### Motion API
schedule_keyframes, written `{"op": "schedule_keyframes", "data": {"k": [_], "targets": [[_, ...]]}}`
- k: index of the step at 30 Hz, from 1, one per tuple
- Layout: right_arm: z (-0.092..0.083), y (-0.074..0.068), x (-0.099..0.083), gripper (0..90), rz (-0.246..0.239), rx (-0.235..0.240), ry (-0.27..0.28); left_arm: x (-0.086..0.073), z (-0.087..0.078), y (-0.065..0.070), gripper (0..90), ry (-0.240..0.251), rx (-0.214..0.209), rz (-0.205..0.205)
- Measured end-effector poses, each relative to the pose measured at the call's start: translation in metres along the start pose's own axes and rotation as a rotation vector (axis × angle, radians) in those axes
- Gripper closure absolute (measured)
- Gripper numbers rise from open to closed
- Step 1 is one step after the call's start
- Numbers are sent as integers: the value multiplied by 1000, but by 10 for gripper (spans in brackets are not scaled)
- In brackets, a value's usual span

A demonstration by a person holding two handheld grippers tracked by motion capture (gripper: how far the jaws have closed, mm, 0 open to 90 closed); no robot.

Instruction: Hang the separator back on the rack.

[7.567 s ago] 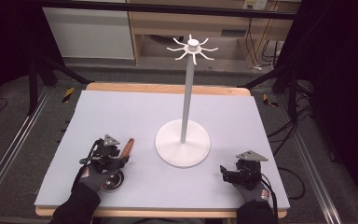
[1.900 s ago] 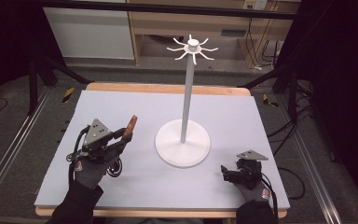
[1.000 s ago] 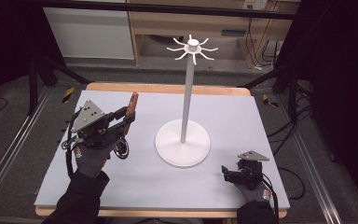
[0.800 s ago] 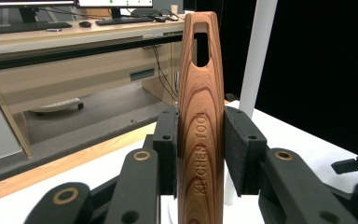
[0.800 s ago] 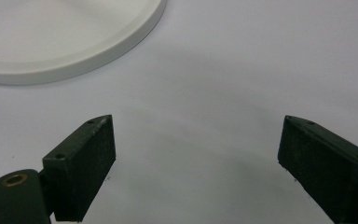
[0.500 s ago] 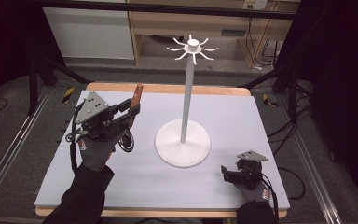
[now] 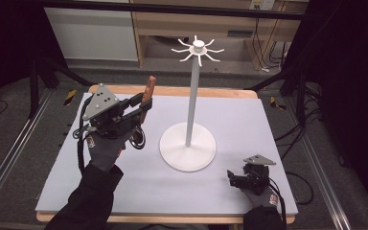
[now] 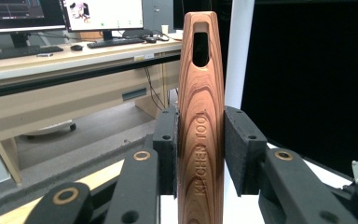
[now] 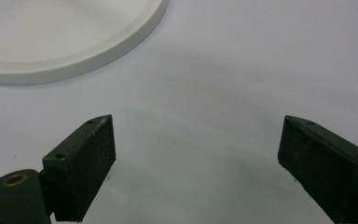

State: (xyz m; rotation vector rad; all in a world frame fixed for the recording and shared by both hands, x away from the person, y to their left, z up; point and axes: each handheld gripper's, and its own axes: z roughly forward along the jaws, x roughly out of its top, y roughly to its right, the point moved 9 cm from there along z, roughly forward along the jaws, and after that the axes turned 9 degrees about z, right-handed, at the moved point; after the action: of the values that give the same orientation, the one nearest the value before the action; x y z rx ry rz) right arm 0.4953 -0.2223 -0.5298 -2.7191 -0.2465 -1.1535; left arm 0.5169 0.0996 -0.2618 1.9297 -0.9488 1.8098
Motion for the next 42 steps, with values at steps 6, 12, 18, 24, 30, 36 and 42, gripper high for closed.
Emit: {"op": "schedule_keyframes", "data": {"k": [6,12,18,24,30,36,42], "targets": [[0,0,0,115,2,2,1,13,1,-2,671,18,6,8],[0,0,0,115,2,2,1,18,2,1,671,28,-7,-14],[0,0,0,115,3,2,-1,29,4,5,671,42,-13,-10],[0,0,1,115,1,4,2,38,6,8,671,61,-15,3],[0,0,1,115,2,5,2,43,10,10,671,66,-15,9],[0,0,1,115,7,7,4,48,14,14,671,67,-20,14],[0,0,1,115,4,7,5,54,17,17,671,72,-22,24]]}}
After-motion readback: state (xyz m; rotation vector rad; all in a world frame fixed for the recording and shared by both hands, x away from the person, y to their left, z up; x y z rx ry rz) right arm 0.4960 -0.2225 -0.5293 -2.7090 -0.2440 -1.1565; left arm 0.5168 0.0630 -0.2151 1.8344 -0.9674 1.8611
